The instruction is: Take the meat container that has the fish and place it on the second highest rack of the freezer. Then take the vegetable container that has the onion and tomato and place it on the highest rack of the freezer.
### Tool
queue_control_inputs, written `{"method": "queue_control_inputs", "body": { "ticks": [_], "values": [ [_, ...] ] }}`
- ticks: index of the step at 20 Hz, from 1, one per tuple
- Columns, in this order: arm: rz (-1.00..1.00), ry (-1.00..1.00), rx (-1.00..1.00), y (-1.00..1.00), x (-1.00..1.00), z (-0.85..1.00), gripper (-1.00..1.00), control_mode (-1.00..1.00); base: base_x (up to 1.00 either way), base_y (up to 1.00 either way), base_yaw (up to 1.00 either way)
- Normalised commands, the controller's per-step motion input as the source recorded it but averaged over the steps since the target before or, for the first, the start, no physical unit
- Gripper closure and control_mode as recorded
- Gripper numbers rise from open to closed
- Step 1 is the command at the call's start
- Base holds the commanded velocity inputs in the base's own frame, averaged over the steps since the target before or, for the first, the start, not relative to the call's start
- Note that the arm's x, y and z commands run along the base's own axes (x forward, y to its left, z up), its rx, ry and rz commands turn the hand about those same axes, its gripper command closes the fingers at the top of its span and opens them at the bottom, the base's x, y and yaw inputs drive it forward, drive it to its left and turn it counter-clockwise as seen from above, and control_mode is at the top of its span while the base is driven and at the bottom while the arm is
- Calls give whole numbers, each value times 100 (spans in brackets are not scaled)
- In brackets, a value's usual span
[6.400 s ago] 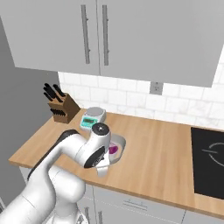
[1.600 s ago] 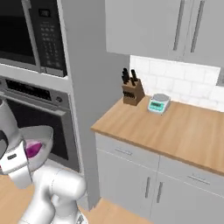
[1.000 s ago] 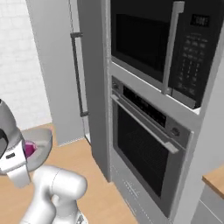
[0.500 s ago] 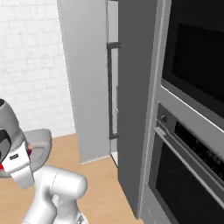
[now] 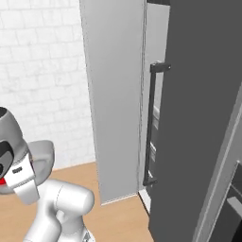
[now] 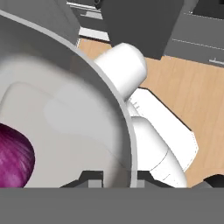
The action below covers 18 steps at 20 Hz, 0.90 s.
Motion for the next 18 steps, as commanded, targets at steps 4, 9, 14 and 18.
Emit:
{"method": "queue_control_inputs", "body": {
  "ticks": [4,9,14,18],
  "values": [
    [0,0,0,0,0,0,100,100,84,38,-29],
    [0,0,0,0,0,0,100,100,15,18,-45],
    [0,0,0,0,0,0,100,100,6,36,-35],
    [0,0,0,0,0,0,100,100,54,18,-45]
  ]
}}
